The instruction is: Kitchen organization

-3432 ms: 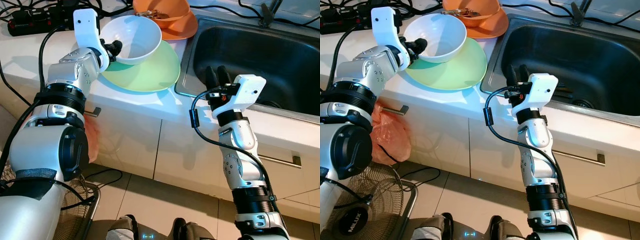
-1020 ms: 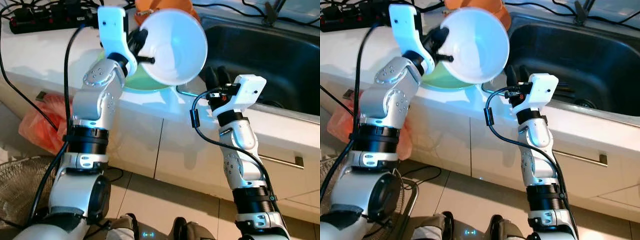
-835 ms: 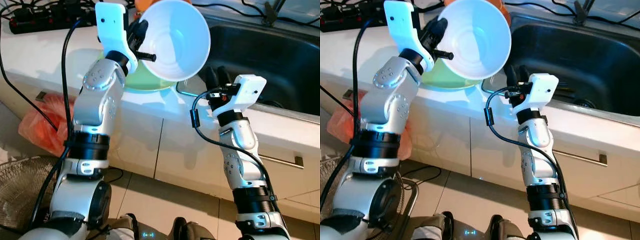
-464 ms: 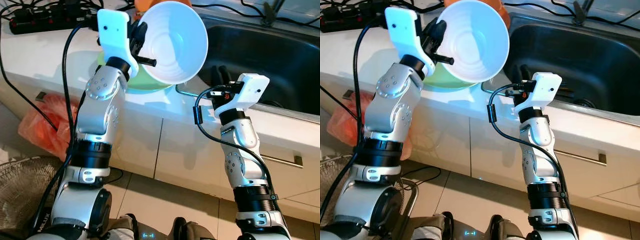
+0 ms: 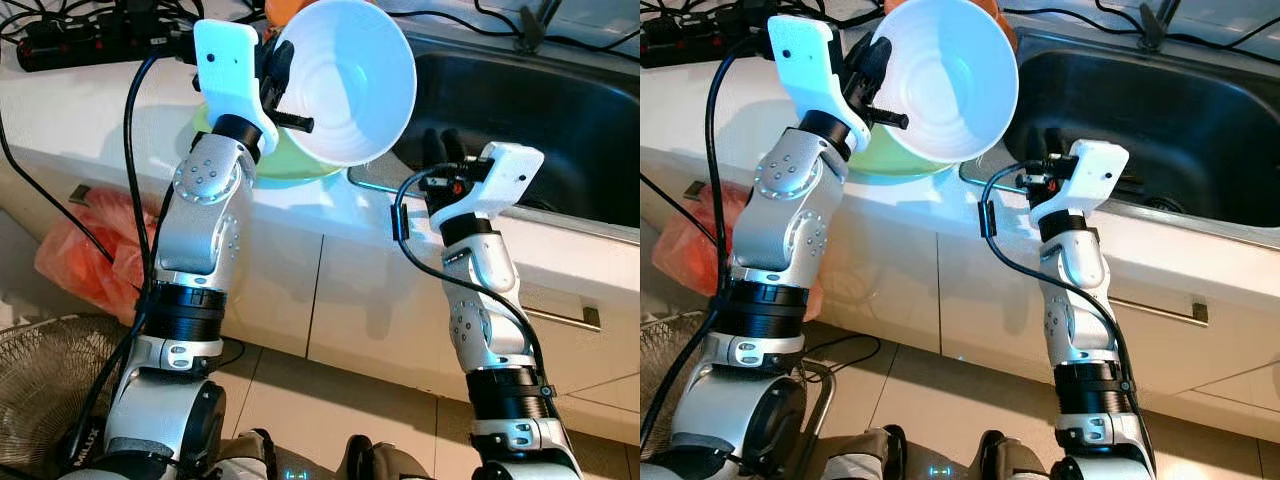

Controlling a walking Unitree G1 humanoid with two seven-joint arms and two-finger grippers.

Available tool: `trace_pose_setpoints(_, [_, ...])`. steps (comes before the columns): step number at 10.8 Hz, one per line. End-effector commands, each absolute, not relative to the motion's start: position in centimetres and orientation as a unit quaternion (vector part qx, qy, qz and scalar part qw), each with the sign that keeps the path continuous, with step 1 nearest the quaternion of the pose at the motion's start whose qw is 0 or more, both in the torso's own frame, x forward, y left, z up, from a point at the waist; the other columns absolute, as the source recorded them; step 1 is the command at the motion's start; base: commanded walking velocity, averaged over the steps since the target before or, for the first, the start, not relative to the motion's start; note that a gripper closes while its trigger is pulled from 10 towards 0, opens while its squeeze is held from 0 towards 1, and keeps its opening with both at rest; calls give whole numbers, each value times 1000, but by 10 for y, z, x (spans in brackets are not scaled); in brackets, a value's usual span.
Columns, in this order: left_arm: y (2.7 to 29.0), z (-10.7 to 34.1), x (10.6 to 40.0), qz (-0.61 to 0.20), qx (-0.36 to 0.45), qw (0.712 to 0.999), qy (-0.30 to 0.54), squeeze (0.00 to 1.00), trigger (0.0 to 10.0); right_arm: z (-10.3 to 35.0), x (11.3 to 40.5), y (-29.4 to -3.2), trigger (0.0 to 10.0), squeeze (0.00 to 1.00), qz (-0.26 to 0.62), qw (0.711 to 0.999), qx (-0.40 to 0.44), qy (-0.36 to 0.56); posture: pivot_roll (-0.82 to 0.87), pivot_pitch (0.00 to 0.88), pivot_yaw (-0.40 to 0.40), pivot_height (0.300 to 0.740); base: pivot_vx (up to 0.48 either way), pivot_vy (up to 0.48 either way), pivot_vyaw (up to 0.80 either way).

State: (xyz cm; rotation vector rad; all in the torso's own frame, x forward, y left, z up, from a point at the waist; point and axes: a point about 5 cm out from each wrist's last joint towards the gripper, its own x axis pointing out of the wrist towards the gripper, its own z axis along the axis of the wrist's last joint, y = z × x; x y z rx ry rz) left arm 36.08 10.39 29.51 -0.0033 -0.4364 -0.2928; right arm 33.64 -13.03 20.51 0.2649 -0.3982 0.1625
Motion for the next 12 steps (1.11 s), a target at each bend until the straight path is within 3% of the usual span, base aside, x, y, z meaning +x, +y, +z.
trace_pose_setpoints(1, [101,306,354,-149,6,956,-252,0,10000,208,336,-133,10000,0,78,966,156,-193,114,155,-33,740,0,0,0])
trace_pose_setpoints(6, [98,310,352,-156,36,947,-278,0,10000,219,337,-130,10000,0,112,937,277,-179,108,160,-31,740,0,0,0])
trace_pose_setpoints(8, [98,310,352,-157,46,945,-282,0,10000,225,333,-126,10000,0,170,900,364,-170,110,161,-33,740,0,0,0])
trace_pose_setpoints(9, [98,310,352,-156,46,945,-284,0,10000,231,328,-121,10000,0,217,882,381,-173,108,163,-34,740,0,0,0])
trace_pose_setpoints(12, [97,311,352,-158,45,944,-286,0,10000,234,320,-114,10000,0,261,868,387,-168,111,165,-34,740,0,0,0])
